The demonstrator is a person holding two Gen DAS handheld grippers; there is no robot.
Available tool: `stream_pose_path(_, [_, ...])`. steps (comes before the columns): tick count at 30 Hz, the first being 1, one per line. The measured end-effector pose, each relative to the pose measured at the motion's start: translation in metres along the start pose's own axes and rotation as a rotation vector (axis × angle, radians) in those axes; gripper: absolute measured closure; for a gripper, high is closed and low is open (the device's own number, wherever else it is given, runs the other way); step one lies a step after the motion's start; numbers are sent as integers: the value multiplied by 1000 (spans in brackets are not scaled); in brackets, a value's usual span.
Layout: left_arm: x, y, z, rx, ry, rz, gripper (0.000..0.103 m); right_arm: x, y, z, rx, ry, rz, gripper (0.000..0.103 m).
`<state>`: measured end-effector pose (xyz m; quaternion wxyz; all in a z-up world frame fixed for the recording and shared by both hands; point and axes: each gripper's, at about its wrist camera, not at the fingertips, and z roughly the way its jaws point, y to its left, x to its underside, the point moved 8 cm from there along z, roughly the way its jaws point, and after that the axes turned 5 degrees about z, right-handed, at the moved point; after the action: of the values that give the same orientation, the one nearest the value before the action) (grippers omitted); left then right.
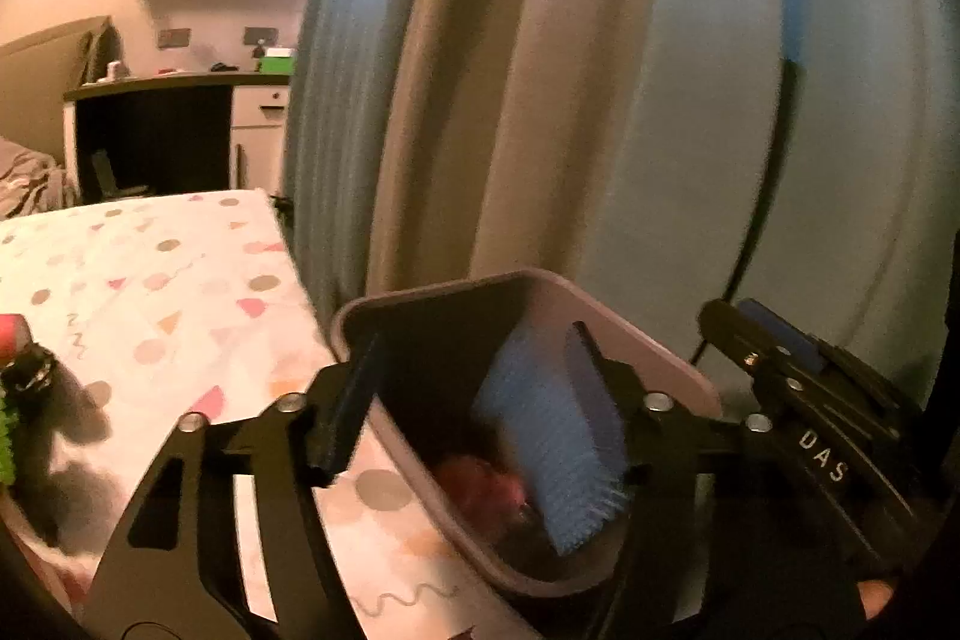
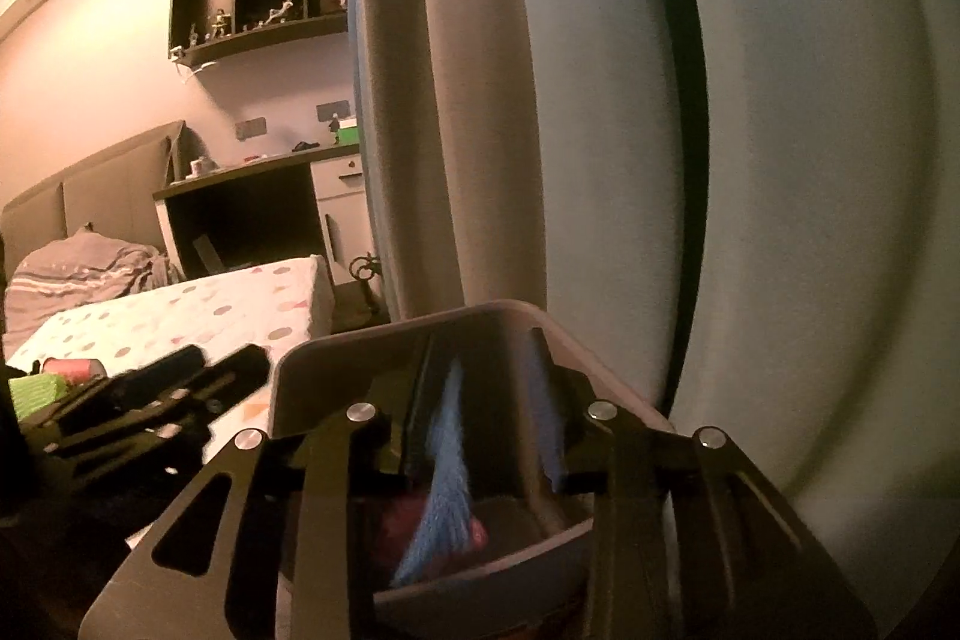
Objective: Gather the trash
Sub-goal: 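Open both tools to drop the mesh sleeve and pink bag into the bin, then move both tools back over the remaining trash on the table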
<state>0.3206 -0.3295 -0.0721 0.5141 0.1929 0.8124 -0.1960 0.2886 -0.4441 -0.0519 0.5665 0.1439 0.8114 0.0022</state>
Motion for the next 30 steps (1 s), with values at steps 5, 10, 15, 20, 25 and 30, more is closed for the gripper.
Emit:
stream_pose_path(5, [-2, 12, -13, -56, -13, -20, 22, -3, -1, -13, 14, -28, 15, 56])
stream_pose_path(10, [1, 22, -37, -130, -19, 0, 18, -7, -1, -36, 34, -80, 31, 30])
stream_pose_path(15, [8, 38, -72, -208, -36, 1, 18, -5, 7, -60, 27, -110, 39, 22])
stream_pose_path(20, [20, 59, -112, -269, -51, -7, 18, -1, 25, -79, -10, -127, 32, 17])
stream_pose_path(25, [35, 84, -150, -337, -44, -12, 18, 8, 52, -97, -64, -127, 37, 17])
stream_pose_path(30, [52, 115, -187, -399, -41, -34, 18, 18, 81, -110, -117, -113, 34, 17])
